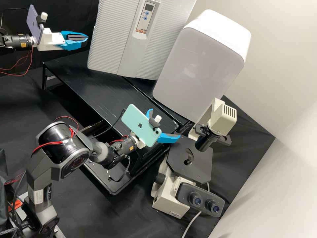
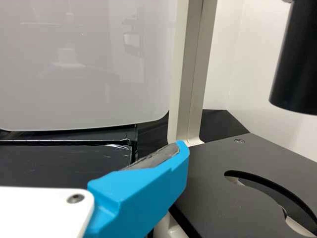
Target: Open the incubator door
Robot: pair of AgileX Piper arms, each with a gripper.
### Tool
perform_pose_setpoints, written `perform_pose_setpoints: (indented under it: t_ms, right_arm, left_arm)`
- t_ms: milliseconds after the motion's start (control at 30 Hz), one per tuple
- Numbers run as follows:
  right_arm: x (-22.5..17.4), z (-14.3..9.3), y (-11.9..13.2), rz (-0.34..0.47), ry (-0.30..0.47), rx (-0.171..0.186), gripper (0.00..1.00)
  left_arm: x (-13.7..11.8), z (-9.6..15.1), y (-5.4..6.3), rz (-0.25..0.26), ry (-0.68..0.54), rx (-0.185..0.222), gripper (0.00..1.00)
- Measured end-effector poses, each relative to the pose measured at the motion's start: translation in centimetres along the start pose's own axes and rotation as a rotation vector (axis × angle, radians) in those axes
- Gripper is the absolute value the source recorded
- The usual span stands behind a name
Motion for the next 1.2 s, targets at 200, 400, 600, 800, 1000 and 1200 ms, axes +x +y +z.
perform_pose_setpoints:
  t_ms: [200, 400, 600, 800, 1000, 1200]
  right_arm:
    - [0.0, 0.0, 0.0, 0.000, 0.000, 0.000, 1.00]
    - [0.0, 0.0, 0.0, 0.000, 0.000, 0.000, 1.00]
    - [0.0, 0.0, 0.0, 0.000, 0.000, 0.000, 1.00]
    - [0.0, 0.0, 0.0, 0.000, 0.000, 0.000, 1.00]
    - [0.0, 0.0, 0.0, 0.000, 0.000, 0.000, 1.00]
    - [0.0, 0.0, 0.0, 0.000, 0.000, 0.000, 1.00]
  left_arm:
    - [0.0, -0.1, 0.0, -0.002, 0.016, 0.000, 0.00]
    - [-0.1, -1.4, 0.4, 0.026, 0.082, 0.014, 0.00]
    - [0.2, -2.4, 0.5, 0.027, 0.123, 0.012, 0.00]
    - [1.4, -2.7, 0.7, 0.031, 0.120, 0.018, 0.00]
    - [2.9, -1.7, 1.6, 0.053, 0.074, 0.022, 0.00]
    - [3.9, 0.5, 2.5, 0.079, -0.012, 0.030, 0.00]
